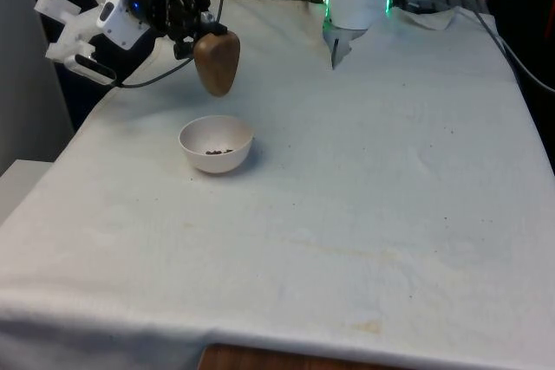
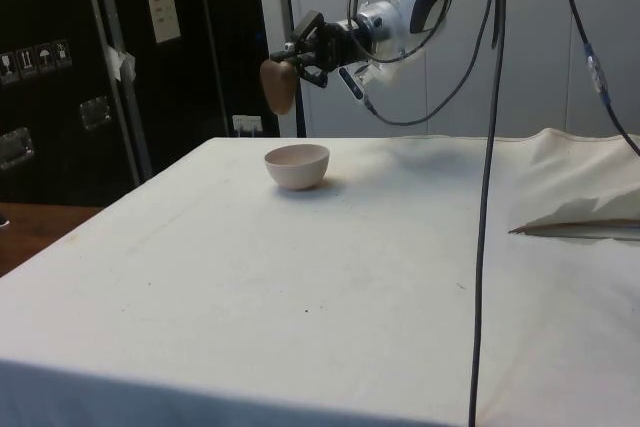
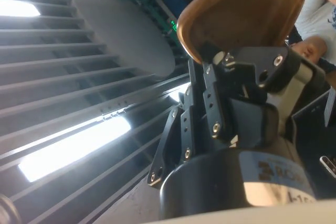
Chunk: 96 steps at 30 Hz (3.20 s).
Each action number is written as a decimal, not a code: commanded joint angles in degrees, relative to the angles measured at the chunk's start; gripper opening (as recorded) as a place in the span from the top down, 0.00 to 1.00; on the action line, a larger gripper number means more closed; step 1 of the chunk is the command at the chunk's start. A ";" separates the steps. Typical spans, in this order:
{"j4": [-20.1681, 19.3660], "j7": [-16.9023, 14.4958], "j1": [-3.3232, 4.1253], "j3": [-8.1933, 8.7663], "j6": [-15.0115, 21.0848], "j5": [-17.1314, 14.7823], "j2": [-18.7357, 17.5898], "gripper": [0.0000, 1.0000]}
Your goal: Pour the coffee beans from the cup into the bowl.
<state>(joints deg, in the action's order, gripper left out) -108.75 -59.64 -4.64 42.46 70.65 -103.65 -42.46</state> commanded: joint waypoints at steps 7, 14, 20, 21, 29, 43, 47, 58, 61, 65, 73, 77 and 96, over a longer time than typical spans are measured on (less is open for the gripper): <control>-0.11 0.00 0.00 0.00 -0.63 -0.11 0.00 1.00; -0.23 0.86 -0.52 -0.11 -3.15 -1.66 -0.80 1.00; -0.29 0.74 -0.34 0.11 -3.67 -1.89 -0.97 1.00; -0.29 0.69 -0.34 0.11 -3.72 -1.89 -1.03 1.00; -0.29 0.46 -0.11 0.40 -3.50 -1.60 -0.92 1.00; -0.46 0.23 1.78 2.29 -2.75 -1.03 -0.34 1.00; -0.63 0.00 2.64 2.98 -2.46 -0.69 0.23 1.00; -0.97 -0.52 3.90 3.72 -1.32 0.97 2.12 1.00; -1.32 -0.92 4.53 3.72 -0.40 1.83 3.09 1.00; -1.83 -1.43 5.33 3.67 0.92 2.98 4.24 1.00; -2.92 -2.41 6.88 3.44 3.84 5.21 6.65 1.00; -3.44 -2.75 7.62 3.21 5.39 6.25 7.73 1.00; -3.55 -3.67 8.88 1.03 10.66 10.83 10.89 1.00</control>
<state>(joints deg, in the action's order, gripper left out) -112.30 -63.31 4.24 43.49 81.30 -92.82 -31.57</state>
